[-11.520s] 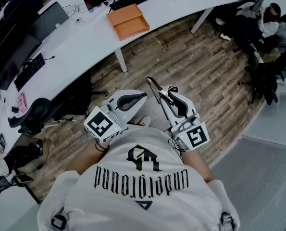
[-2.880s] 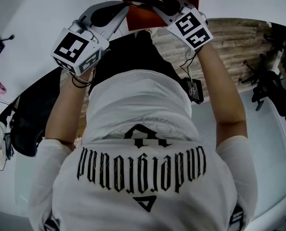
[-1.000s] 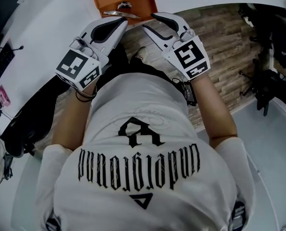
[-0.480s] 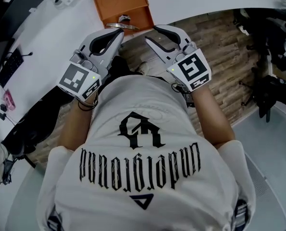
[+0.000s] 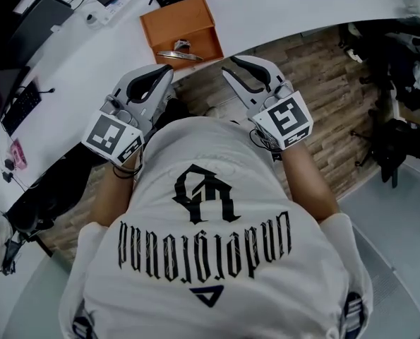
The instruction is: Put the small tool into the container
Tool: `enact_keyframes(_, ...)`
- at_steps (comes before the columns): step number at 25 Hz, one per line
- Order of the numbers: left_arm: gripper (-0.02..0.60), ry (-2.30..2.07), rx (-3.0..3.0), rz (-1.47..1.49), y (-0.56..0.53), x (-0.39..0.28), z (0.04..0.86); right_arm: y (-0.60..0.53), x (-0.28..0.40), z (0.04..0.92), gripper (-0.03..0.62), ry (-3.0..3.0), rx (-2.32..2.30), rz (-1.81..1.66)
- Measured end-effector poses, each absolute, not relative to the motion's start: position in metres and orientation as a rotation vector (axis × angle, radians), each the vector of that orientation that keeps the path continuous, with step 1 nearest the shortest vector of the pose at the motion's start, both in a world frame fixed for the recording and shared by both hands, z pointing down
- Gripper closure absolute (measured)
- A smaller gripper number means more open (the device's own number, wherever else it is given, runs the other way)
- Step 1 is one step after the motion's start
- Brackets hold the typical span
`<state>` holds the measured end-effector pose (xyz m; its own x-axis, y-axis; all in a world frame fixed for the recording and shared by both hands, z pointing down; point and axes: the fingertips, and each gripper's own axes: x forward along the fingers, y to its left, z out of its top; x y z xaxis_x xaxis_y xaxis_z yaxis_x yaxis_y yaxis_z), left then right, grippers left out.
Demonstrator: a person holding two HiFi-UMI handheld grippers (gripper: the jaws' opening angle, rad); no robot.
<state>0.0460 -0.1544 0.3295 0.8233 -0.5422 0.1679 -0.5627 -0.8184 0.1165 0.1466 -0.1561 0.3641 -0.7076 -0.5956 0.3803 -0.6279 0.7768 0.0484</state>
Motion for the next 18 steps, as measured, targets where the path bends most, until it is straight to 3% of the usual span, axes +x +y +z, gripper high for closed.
enact_keyframes(18, 0.566, -1.082, 2.757, 0.167, -0.108, -0.004, 0.31, -0.127, 0.102, 0.332, 0.559, -2.765, 0.858, 0.039)
